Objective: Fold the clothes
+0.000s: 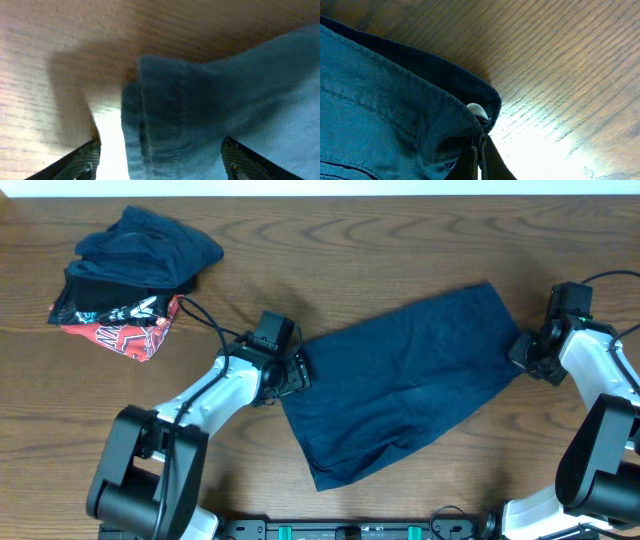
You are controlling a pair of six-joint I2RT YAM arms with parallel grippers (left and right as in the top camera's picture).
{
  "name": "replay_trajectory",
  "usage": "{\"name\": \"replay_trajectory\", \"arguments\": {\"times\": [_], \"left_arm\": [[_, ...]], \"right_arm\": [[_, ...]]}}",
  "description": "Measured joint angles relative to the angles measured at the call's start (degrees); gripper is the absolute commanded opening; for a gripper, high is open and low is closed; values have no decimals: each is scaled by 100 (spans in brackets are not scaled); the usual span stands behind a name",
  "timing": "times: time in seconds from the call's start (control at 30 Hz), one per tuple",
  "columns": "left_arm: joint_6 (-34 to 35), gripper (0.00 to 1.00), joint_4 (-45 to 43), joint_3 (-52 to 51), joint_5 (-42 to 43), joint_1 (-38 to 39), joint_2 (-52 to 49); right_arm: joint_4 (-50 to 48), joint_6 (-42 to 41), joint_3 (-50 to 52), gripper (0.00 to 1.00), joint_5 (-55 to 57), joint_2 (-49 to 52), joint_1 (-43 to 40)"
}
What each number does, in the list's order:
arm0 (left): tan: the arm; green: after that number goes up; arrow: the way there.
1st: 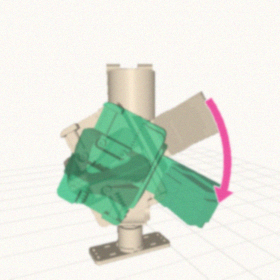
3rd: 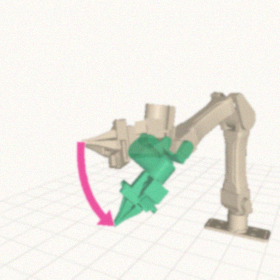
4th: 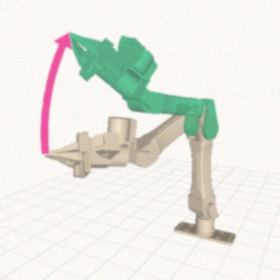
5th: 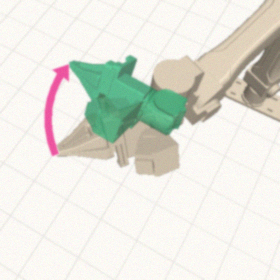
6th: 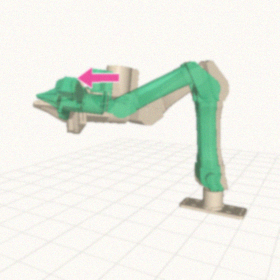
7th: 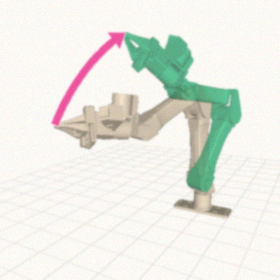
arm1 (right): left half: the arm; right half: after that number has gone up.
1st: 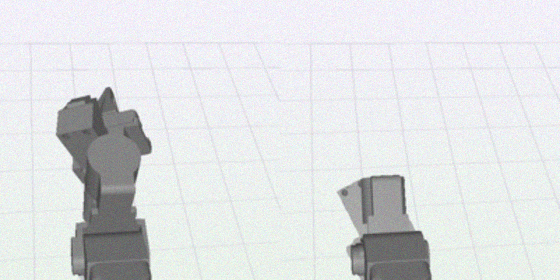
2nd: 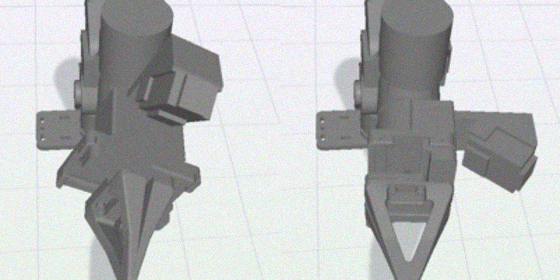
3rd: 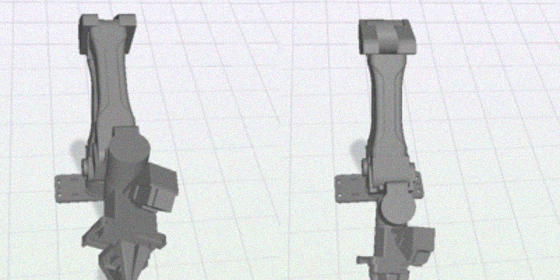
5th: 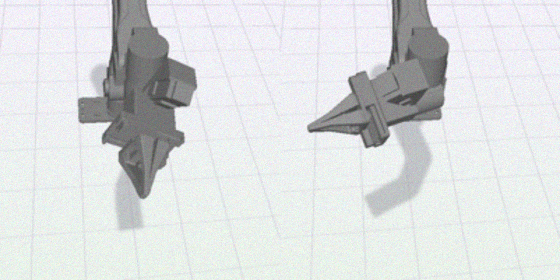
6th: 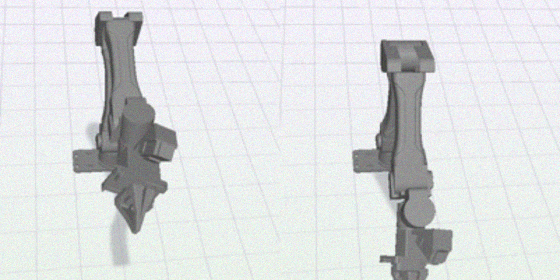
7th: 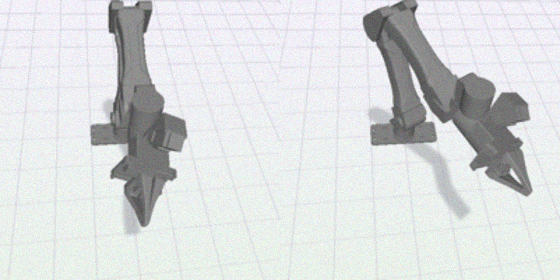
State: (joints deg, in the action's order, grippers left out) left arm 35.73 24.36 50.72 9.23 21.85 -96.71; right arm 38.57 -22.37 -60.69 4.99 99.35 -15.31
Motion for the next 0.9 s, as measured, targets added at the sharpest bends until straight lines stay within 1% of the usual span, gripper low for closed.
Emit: {"name": "replay_trajectory", "arguments": {"times": [0.07, 0.13, 0.17, 0.2, 0.23, 0.27, 0.43, 0.57, 0.6, 0.73, 0.77, 0.8, 0.83, 0.87, 0.9], "left_arm": [[-11, 66, -192, 9, 15, 0, -50], [-33, 52, -348, 11, 103, -2, -87], [-48, 41, -402, 11, 133, -4, -111], [-63, 23, -446, 11, 168, -4, -133], [-85, 11, -461, 9, 199, -4, -157], [-136, 6, -485, 9, 245, -4, -179], [-407, 6, -682, 9, 354, -48, -232], [-601, 7, -813, 210, 461, -380, -251], [-621, 6, -859, 317, 474, -481, -258], [-704, 6, -1281, 949, 527, -979, -273], [-721, 6, -1414, 1071, 520, -1064, -273], [-730, 15, -1556, 1193, 514, -1158, -273], [-752, 32, -1696, 1292, 494, -1233, -273], [-776, 52, -1784, 1362, 472, -1290, -273], [-776, 62, -1867, 1412, 450, -1344, -273]], "right_arm": [[15, 0, 0, 1, 0, 0, 0], [26, 0, 0, 1, 0, 0, 0], [26, 0, 0, 1, 0, 0, 0], [28, 0, 0, 1, 0, 0, 0], [35, 0, 0, 1, 0, 0, 0], [37, 0, 0, 1, 0, 0, -2], [28, 0, 0, 1, -2, 0, -2], [-74, 0, 0, 2, -55, 0, 0], [-114, 0, 0, 4, -92, 0, 0], [-407, 114, -2, 20, -420, 0, 0], [-457, 149, -4, 22, -479, 0, 0], [-505, 201, -9, 25, -546, 0, 0], [-538, 245, -17, 27, -623, 0, -2], [-549, 308, -33, 28, -684, -2, -20], [-560, 363, -42, 28, -741, -7, -26]]}}
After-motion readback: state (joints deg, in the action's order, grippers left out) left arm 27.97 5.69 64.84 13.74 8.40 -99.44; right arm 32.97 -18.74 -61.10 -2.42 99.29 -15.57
